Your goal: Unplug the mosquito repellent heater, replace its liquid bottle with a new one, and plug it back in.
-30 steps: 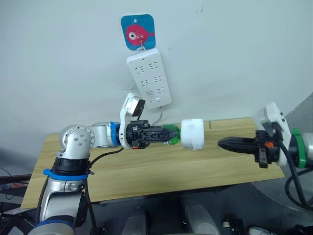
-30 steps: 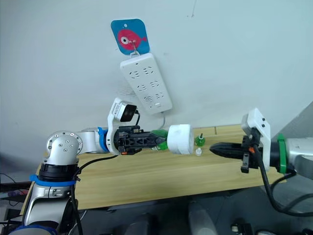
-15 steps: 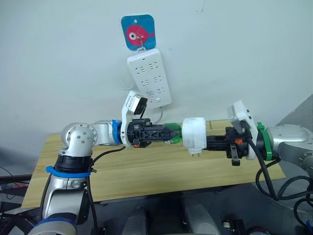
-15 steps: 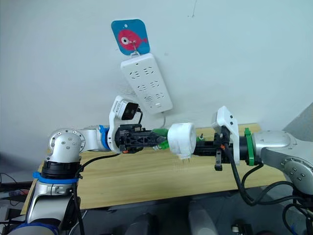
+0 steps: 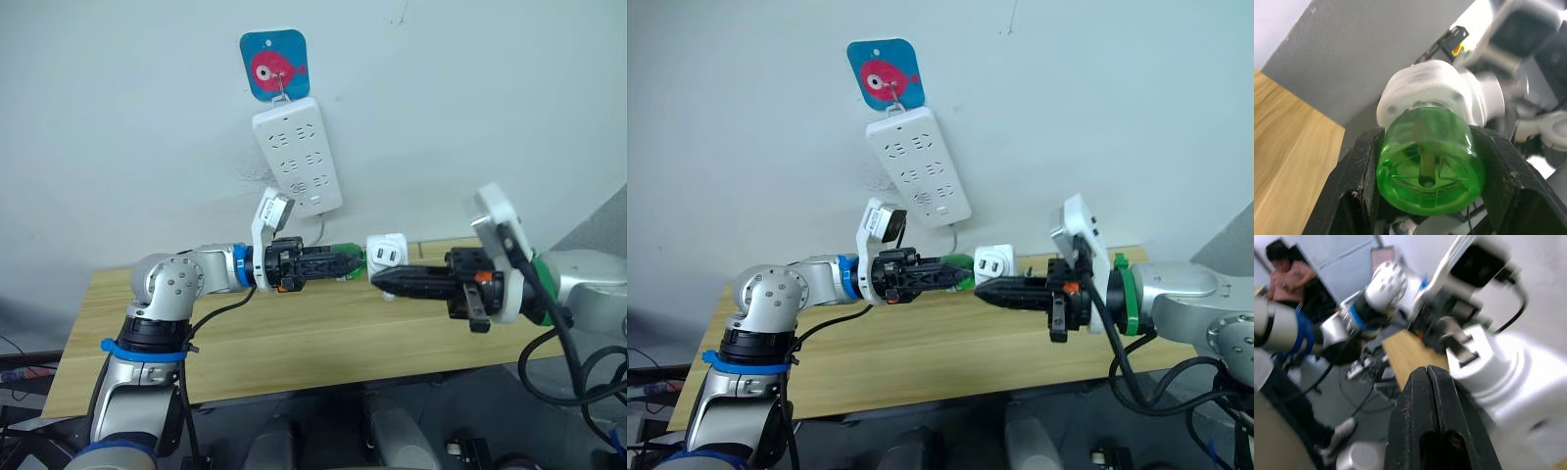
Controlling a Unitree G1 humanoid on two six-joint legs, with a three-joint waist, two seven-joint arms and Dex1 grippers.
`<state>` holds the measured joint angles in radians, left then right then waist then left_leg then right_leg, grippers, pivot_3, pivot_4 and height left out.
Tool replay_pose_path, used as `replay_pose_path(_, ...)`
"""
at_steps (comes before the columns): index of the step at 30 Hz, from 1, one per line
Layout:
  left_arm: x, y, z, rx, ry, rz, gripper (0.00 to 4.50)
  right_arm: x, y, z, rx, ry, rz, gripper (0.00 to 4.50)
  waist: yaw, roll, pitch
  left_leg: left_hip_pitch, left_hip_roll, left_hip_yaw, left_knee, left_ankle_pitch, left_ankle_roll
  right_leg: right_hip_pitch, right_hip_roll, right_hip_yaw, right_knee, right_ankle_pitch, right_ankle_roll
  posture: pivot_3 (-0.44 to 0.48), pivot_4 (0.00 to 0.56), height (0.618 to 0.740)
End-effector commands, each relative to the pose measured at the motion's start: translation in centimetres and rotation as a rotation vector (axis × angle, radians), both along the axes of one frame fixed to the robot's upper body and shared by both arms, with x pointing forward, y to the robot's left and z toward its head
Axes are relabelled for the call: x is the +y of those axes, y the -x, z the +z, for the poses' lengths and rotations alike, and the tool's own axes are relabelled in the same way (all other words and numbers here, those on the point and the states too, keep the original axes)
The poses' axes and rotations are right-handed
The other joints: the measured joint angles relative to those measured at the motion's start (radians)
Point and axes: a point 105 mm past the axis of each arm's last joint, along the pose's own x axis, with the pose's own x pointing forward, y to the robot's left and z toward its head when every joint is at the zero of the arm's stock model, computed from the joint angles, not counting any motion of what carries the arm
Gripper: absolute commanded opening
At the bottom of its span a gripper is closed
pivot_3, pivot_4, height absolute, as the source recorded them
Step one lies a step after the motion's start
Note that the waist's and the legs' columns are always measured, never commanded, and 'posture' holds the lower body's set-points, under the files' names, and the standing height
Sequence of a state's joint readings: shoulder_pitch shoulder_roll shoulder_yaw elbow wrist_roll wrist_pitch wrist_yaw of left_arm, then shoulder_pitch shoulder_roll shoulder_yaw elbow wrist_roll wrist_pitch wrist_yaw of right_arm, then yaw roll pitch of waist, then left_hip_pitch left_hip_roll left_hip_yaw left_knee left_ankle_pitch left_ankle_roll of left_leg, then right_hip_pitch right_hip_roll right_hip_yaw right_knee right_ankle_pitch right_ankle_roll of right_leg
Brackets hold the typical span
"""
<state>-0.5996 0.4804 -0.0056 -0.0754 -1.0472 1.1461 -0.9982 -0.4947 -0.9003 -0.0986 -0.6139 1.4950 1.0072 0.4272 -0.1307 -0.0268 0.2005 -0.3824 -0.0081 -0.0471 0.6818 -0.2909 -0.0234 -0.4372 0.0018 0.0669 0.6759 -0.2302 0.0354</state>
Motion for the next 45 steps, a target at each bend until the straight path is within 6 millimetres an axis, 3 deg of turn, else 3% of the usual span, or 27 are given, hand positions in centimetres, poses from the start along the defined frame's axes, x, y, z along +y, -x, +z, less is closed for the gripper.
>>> replay_pose_path(1,-0.3,1.0,0.8,-0.086,0.002,-0.054,2.33,0.0,-0.6,1.4,-0.017,-0.055,-0.035,0.00,-0.002,0.000,0.000,0.000,0.000,0.000,0.000,0.000,0.000,0.000,0.000,0.000,0.000,0.000,0.000,-0.209,0.149,0.740)
replay_pose_path(8,-0.1,1.9,1.0,-0.096,-0.005,-0.109,2.33,-0.8,-2.8,0.8,-0.022,-0.008,-0.135,0.00,-0.007,0.000,0.000,0.000,0.001,0.000,0.000,0.000,0.000,0.000,0.003,0.001,0.000,0.000,0.000,-0.200,0.149,0.740)
replay_pose_path(14,0.3,2.5,1.5,-0.049,0.024,-0.149,2.33,-1.3,-3.4,0.3,-0.008,0.008,-0.145,0.00,-0.007,0.000,0.000,0.000,0.001,0.000,0.000,0.000,0.000,-0.001,0.003,0.001,0.000,0.000,0.000,-0.194,0.151,0.740)
replay_pose_path(31,1.1,2.0,3.2,0.094,0.132,-0.139,2.33,-0.6,-1.1,-2.8,0.151,0.045,-0.034,0.00,-0.008,0.000,0.000,0.000,0.001,0.000,0.000,0.000,0.000,-0.001,0.004,0.001,0.001,0.000,0.000,-0.191,0.158,0.740)
replay_pose_path(45,1.1,1.5,3.1,0.122,0.149,-0.093,2.33,0.3,1.4,-2.8,0.225,0.001,0.049,0.00,-0.008,0.000,0.000,0.000,0.001,0.000,0.000,0.000,0.000,-0.001,0.004,0.001,0.001,0.000,0.000,-0.193,0.158,0.740)
